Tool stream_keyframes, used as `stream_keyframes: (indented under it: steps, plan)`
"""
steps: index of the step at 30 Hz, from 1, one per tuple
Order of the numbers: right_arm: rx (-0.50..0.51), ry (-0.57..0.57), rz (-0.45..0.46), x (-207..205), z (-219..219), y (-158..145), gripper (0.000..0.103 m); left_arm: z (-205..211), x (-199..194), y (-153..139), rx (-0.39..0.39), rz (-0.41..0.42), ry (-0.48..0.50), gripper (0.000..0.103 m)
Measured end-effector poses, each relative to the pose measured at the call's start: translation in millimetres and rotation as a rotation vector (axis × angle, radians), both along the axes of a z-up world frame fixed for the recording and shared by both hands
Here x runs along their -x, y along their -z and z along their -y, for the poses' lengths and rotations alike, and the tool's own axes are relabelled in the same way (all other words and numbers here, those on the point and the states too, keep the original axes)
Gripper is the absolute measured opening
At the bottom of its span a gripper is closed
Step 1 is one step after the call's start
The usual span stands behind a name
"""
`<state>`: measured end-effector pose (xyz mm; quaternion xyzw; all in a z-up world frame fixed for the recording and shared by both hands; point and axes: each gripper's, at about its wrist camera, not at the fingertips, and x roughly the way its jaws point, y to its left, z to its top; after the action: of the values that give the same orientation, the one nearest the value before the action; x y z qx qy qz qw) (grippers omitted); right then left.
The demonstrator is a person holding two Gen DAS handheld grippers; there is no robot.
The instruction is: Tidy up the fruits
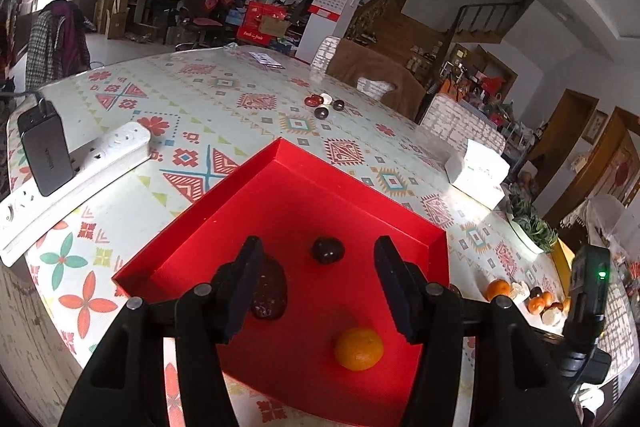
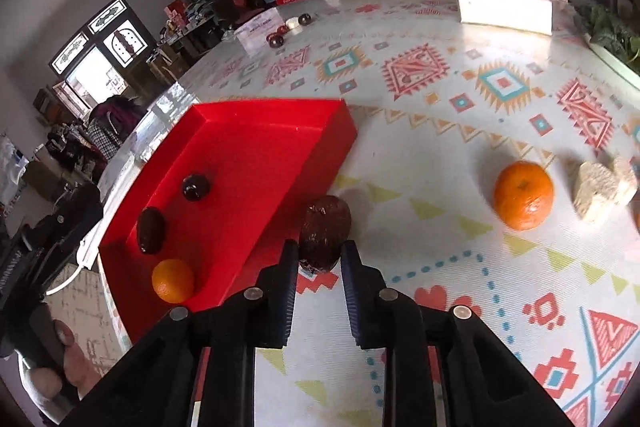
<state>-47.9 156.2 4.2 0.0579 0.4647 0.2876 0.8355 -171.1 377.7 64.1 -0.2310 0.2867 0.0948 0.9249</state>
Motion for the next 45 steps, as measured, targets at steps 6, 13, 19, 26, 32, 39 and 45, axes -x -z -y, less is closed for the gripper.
stream_keyframes:
  steps: [6, 13, 19, 26, 32, 39, 45]
  plan:
    - [0.023, -0.014, 0.018, 3, 2, -12, 0.020, -14, 10, 4, 0.028, -0.001, -0.025, 0.057]
    - [0.075, 0.000, 0.050, 5, 7, -11, 0.054, -20, 16, 4, 0.038, 0.005, -0.028, 0.057]
    - [0.151, -0.046, 0.069, 7, -14, 2, 0.048, -18, 17, 3, 0.037, 0.012, -0.015, 0.057]
    - [0.098, 0.027, 0.120, 8, -1, -19, 0.030, -23, 19, 3, 0.037, 0.013, -0.048, 0.057]
    - [0.049, -0.083, 0.121, 12, -34, -36, 0.030, -22, 17, 7, 0.038, -0.004, -0.054, 0.057]
    - [0.071, -0.163, 0.076, 8, -81, -17, 0.036, -27, 20, 5, 0.007, -0.025, -0.071, 0.061]
    - [0.045, -0.136, 0.106, 10, -72, -25, 0.057, -21, 23, -2, -0.022, -0.028, -0.072, 0.063]
